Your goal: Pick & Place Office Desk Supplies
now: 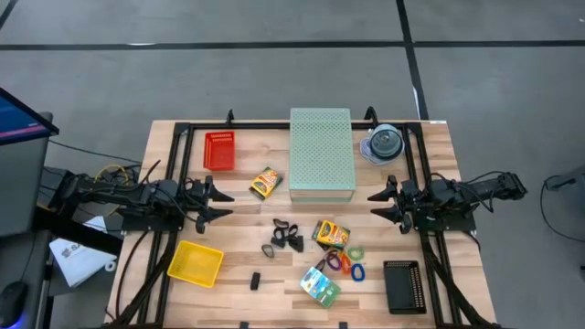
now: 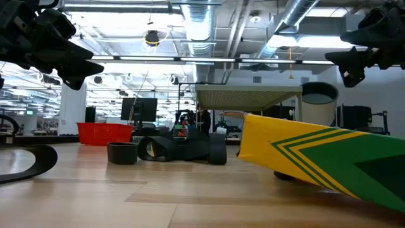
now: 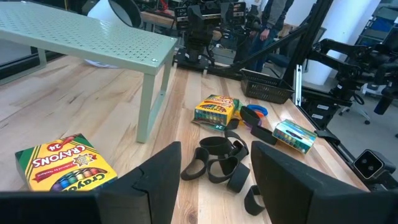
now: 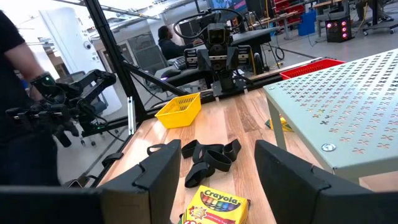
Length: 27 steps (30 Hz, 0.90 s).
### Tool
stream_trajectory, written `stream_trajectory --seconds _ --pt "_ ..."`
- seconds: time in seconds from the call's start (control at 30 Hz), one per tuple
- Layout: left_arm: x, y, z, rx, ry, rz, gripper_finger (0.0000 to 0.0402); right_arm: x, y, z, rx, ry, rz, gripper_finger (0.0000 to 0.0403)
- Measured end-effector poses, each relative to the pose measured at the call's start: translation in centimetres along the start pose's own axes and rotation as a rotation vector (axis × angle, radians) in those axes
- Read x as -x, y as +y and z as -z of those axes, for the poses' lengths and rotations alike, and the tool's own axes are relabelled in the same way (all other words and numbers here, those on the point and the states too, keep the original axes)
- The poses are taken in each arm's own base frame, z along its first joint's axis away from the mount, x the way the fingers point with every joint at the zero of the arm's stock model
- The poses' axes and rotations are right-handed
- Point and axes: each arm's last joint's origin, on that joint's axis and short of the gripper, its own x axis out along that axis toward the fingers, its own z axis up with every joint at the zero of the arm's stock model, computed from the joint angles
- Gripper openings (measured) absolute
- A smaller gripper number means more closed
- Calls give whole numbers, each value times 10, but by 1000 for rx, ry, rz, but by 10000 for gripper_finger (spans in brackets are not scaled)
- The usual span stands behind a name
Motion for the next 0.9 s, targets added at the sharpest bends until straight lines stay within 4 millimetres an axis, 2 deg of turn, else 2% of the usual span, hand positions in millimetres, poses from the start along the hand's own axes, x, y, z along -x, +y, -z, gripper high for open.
stream_trajectory --seconds 0.17,0.23,0.3,0.43,0.57,0.8,0.9 --pt "0 1 -3 5 -40 -45 190 0 0 0 0 0 0 202" --pt "0 1 -7 70 -83 -70 190 0 0 0 0 0 0 202" --pt "0 0 -12 212 -143 -45 190 0 0 0 0 0 0 202" --pt "2 -3 -20 677 -214 58 190 0 0 0 0 0 0 202" --pt "1 -3 -20 833 -206 79 190 0 0 0 0 0 0 202" --pt "-1 -13 -19 982 -138 183 190 0 0 0 3 0 0 202" --pt "-3 -17 -17 1113 -121 181 190 0 0 0 55 0 0 202"
